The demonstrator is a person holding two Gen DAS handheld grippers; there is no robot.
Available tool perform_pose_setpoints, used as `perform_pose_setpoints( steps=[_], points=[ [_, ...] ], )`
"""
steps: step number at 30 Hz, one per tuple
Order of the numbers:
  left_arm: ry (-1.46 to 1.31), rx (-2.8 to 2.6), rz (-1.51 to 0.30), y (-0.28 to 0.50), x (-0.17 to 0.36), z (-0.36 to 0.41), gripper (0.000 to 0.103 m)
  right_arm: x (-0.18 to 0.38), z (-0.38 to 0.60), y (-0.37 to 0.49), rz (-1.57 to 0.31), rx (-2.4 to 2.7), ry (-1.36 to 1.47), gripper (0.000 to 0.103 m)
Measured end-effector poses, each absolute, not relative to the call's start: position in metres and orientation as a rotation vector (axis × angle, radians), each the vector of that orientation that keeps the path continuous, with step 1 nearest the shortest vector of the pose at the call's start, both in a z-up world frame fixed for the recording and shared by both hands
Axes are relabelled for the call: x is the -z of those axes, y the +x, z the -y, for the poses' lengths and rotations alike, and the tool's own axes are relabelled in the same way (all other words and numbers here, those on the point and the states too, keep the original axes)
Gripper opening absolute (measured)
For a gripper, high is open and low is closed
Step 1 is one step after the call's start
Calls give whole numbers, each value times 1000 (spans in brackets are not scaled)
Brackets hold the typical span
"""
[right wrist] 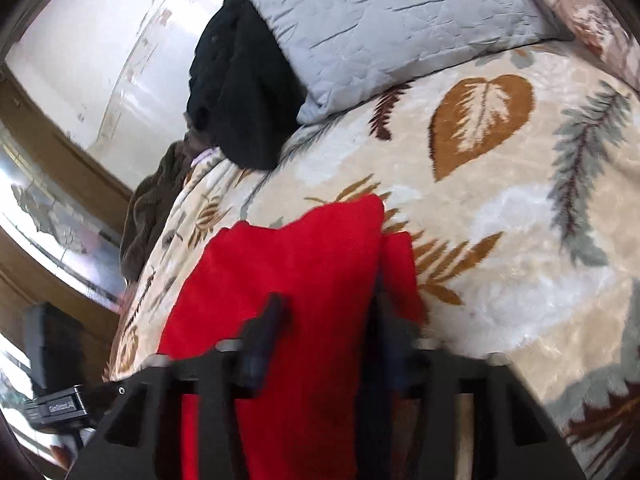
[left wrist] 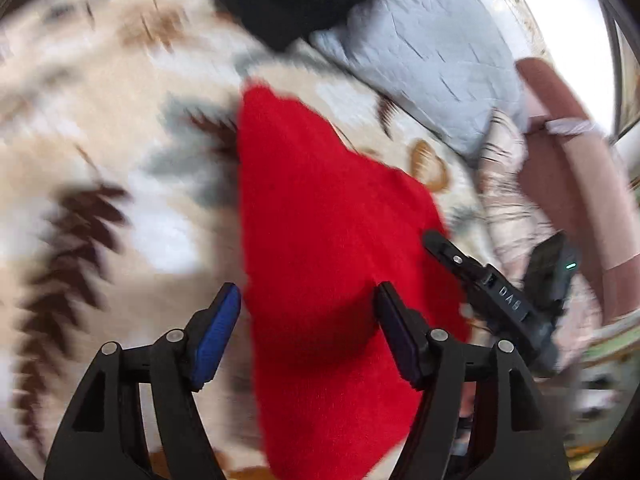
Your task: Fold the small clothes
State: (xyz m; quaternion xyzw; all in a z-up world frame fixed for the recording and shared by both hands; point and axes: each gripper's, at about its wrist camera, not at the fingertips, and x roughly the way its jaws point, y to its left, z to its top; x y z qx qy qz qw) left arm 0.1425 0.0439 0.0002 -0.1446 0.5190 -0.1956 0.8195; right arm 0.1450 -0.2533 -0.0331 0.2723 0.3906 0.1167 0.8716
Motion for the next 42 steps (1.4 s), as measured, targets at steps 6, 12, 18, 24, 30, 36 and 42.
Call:
perform_pose_setpoints(
  steps=[6,12,18,24,30,36,42],
  points=[
    [-86,298,-1003,155,3,-24,78,52,246,155,-902,-172,498,10],
    [-105,289,-1016,159,18,-29,88,17,254,130,-751,-167,493,26],
    [-121,275,-1015,159,25,-27,94,38,224,133,-865,-164,314,45],
    [-137,271,-1000,154,25,-30,96,26,222,122,-836,-123,248,45],
    [-124,284,-962,122,1,-37,95,12,229,86,-863,-193,315,56],
    [-88,225,-985,107,13,-27,96,31,224,91,-951,-132,282,63],
    [-154,294,-1025,80,7,-42,95,22,224,54,-910,-107,221,70]
  ],
)
